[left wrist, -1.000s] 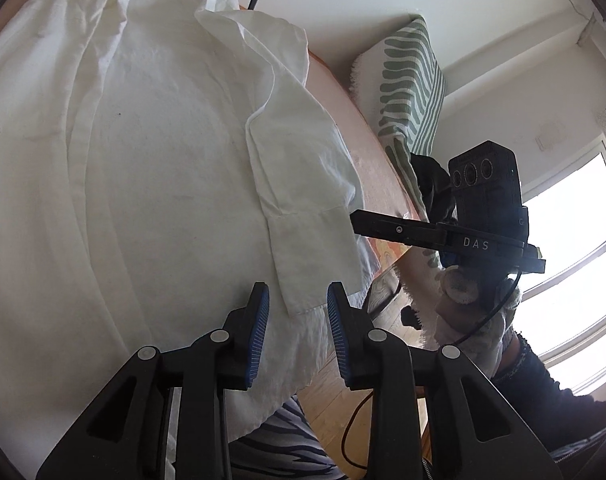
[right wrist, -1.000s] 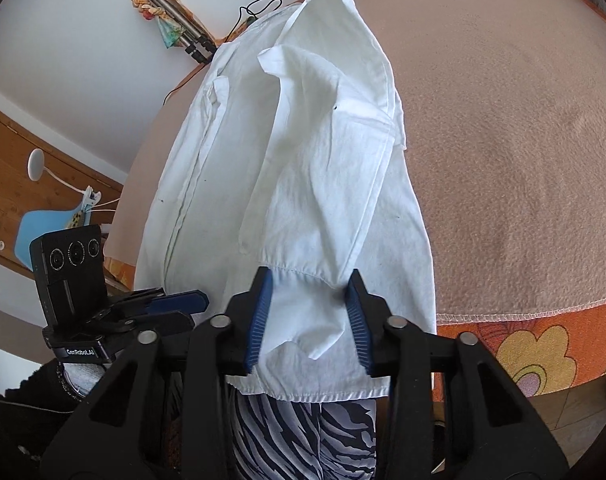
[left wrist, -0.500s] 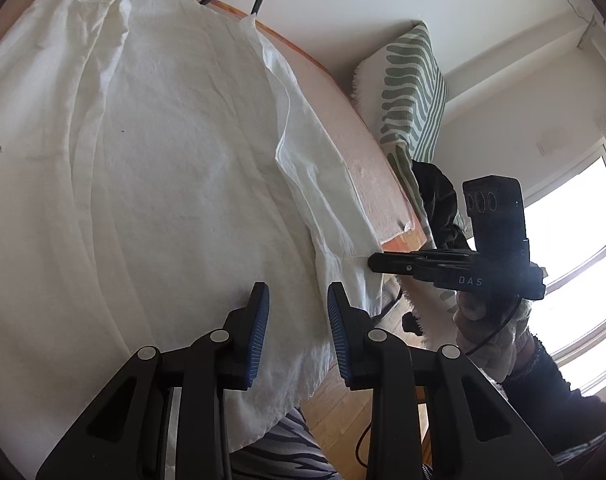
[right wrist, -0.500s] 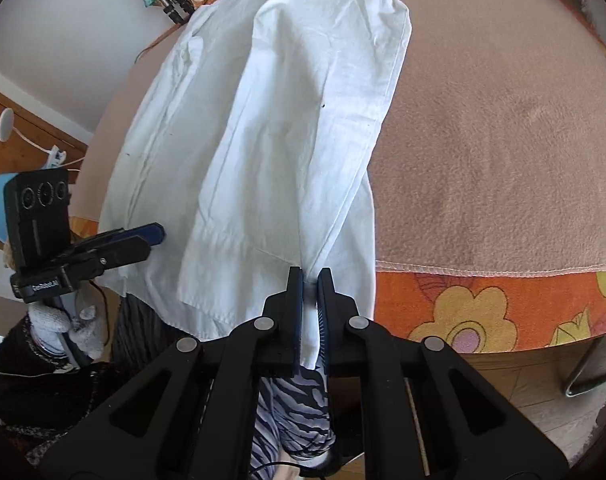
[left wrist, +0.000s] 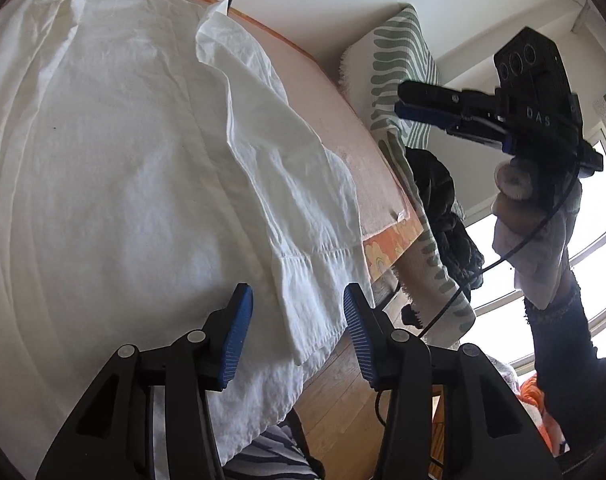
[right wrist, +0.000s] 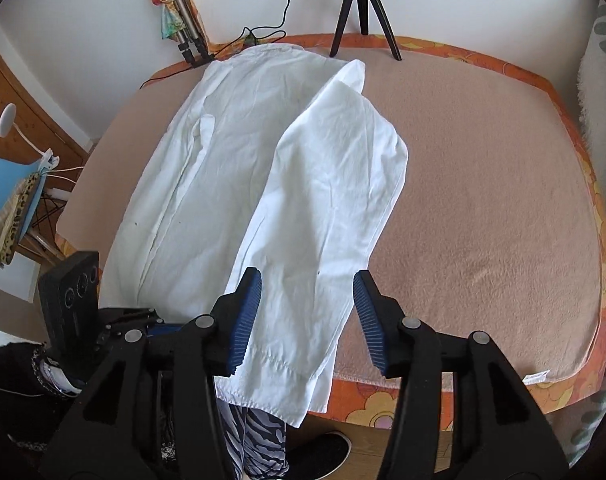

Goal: Fold small clothes

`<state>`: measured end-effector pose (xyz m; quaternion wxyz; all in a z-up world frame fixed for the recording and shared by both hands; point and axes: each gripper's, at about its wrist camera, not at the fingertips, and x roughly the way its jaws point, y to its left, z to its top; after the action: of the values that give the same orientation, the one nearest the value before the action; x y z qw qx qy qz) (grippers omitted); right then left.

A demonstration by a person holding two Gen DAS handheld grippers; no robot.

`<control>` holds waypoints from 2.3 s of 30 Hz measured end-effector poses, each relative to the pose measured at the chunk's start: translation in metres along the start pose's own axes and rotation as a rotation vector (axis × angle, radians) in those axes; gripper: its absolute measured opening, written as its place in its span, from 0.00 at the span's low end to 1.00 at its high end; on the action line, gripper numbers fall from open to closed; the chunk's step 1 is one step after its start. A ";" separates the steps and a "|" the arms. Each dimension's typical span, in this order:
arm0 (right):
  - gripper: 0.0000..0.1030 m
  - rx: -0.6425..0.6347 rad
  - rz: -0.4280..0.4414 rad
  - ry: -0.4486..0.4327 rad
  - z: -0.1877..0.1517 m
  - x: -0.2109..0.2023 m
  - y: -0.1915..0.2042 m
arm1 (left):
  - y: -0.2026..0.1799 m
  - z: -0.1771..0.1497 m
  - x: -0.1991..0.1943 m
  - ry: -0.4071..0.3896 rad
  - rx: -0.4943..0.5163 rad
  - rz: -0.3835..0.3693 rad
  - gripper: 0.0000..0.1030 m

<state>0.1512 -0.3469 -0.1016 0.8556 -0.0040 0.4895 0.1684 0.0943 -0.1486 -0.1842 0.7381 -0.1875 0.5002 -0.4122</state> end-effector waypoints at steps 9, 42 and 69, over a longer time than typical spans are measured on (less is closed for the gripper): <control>0.49 -0.014 -0.040 0.021 0.104 0.061 0.021 | -0.001 -0.005 0.005 -0.037 -0.008 -0.048 0.34; 0.03 -0.101 -0.231 0.142 0.185 0.175 0.064 | -0.009 -0.009 -0.007 -0.082 -0.001 -0.005 0.28; 0.03 -0.071 -0.292 0.157 0.176 0.190 0.031 | 0.003 -0.011 0.002 -0.061 -0.001 -0.086 0.02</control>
<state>0.3773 -0.2330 -0.1644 0.8294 -0.1186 0.5428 0.0587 0.0864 -0.1470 -0.1925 0.7346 -0.2217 0.4691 -0.4372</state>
